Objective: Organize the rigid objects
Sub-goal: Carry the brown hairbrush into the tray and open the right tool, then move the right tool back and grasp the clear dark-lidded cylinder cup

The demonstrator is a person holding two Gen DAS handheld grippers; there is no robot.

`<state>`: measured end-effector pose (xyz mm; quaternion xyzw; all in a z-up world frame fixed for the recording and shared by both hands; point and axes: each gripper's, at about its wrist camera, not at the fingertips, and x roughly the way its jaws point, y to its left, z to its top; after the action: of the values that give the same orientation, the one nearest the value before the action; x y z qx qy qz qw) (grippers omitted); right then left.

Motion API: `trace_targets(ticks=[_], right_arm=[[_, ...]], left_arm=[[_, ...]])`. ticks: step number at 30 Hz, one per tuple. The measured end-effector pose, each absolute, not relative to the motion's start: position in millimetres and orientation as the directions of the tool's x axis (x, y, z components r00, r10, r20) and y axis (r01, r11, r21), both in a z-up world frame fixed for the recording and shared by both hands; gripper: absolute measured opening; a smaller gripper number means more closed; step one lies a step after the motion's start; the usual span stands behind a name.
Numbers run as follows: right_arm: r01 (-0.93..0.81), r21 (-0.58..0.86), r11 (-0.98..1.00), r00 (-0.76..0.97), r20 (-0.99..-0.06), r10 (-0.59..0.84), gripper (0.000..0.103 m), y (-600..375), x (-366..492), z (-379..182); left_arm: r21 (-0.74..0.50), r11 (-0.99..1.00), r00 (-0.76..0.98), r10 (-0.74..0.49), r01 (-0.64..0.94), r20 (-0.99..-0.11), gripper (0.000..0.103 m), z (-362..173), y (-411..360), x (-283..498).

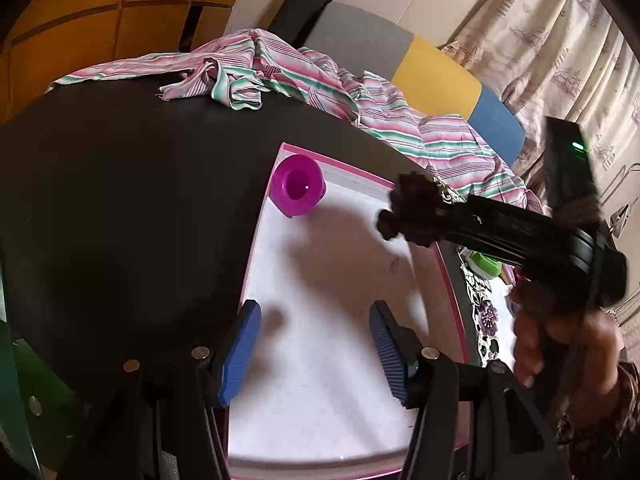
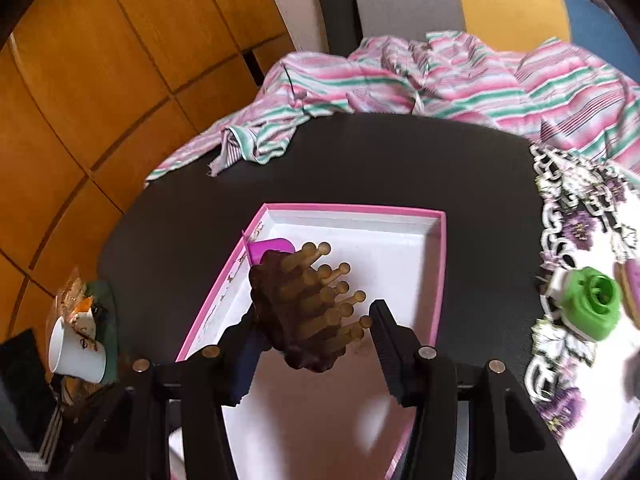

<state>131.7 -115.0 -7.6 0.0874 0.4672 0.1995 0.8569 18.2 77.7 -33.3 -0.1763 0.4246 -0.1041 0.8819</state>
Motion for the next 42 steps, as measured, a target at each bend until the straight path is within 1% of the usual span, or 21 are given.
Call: trace_targets(ticks=[8, 15, 19, 21, 24, 25, 26, 28, 31, 38, 42], right_arm=[[-0.232, 0.307, 0.923, 0.445, -0.81, 0.381, 0.052, -93.9, 165.1, -28.2], [-0.195, 0.296, 0.935, 0.451, -0.819, 0.353, 0.053, -93.8, 183.5, -34.9], [-0.184, 0.354, 0.917, 0.442, -0.803, 0.399, 0.057, -95.6, 189.1, -37.7], [-0.171, 0.387, 0.906, 0.443, -0.791, 0.422, 0.058, -98.2, 188.7, -37.1], [-0.161, 0.398, 0.903, 0.454, -0.783, 0.426, 0.06, -101.1, 185.0, -31.8], [-0.163, 0.4, 0.902, 0.462, -0.777, 0.428, 0.062, -102.6, 182.4, -28.4], [-0.163, 0.399, 0.902, 0.467, -0.774, 0.427, 0.066, -103.1, 181.5, -25.8], [-0.162, 0.39, 0.906, 0.49, -0.765, 0.417, 0.07, -107.2, 175.5, -17.2], [-0.17, 0.371, 0.913, 0.508, -0.761, 0.403, 0.07, -112.1, 166.7, -6.8], [-0.205, 0.268, 0.942, 0.547, -0.767, 0.337, 0.071, -129.5, 128.3, 14.1], [-0.2, 0.243, 0.949, 0.556, -0.77, 0.315, 0.071, -145.6, 106.9, 19.4]], left_arm=[[-0.405, 0.914, 0.619, -0.329, 0.02, -0.713, 0.057, -33.3, 86.5, 13.8], [-0.401, 0.916, 0.617, -0.321, 0.01, -0.719, 0.057, -33.9, 88.9, 11.9], [-0.396, 0.918, 0.616, -0.32, 0.013, -0.72, 0.057, -33.7, 86.9, 12.7], [-0.391, 0.92, 0.617, -0.317, 0.017, -0.72, 0.057, -33.5, 85.1, 12.2], [-0.391, 0.92, 0.613, -0.322, 0.023, -0.721, 0.057, -33.6, 83.1, 12.3], [-0.392, 0.92, 0.614, -0.323, 0.024, -0.72, 0.057, -33.3, 83.1, 13.1], [-0.397, 0.917, 0.611, -0.33, 0.027, -0.719, 0.057, -33.8, 82.8, 13.8], [-0.413, 0.91, 0.602, -0.346, 0.03, -0.72, 0.057, -35.2, 81.9, 15.0], [-0.417, 0.908, 0.596, -0.353, 0.032, -0.721, 0.057, -35.7, 79.0, 15.7], [-0.409, 0.911, 0.593, -0.361, 0.057, -0.72, 0.057, -32.7, 69.0, 10.1], [-0.413, 0.908, 0.586, -0.373, 0.07, -0.72, 0.057, -32.2, 63.4, 9.4]])
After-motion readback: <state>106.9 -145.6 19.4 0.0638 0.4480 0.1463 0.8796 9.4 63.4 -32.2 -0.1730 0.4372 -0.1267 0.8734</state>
